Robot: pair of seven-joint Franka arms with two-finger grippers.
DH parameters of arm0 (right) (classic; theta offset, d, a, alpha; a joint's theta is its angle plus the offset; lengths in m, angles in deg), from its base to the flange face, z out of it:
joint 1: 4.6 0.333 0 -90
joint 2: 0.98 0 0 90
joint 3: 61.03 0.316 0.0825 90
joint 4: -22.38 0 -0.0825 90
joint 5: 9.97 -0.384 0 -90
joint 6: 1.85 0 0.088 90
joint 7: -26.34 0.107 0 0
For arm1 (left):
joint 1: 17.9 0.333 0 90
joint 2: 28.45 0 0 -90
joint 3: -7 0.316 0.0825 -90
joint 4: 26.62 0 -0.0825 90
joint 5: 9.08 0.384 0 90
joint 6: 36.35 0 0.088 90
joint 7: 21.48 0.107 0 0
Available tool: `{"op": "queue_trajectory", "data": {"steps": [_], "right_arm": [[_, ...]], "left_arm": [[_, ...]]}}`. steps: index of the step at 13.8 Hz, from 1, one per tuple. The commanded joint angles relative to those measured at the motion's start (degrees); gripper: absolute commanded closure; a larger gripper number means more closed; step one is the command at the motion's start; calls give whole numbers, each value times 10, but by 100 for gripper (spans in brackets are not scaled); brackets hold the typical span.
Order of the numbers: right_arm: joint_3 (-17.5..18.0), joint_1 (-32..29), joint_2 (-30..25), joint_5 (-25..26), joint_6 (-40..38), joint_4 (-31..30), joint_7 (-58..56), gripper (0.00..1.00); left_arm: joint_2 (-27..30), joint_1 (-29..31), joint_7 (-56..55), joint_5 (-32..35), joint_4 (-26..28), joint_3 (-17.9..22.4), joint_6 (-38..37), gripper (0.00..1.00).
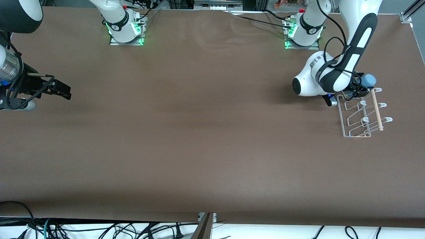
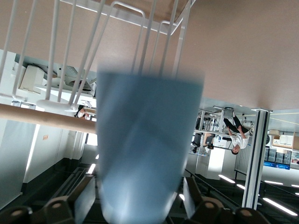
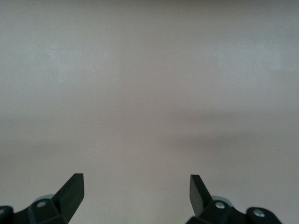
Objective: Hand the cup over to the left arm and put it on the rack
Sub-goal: 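Carry the cup with the left gripper above the wire rack, then lower the cup onto a rack peg and open the left gripper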
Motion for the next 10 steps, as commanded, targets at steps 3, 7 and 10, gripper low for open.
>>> {"op": "queue_trajectory", "data": {"steps": [3,7,10], "right_arm": [[5,-6,-8,-2,6,-8,-10,0],[5,-6,-8,-2,7,-8,-11,0],[4,-6,-7,-1,7,-8,-11,0]], "left_arm": [[12,23,-9,17,-7,-5,5,0],[65,32,-9,-77,-42,-3,40,0],[73,67,-10,-263,-136,1,36,0]]}}
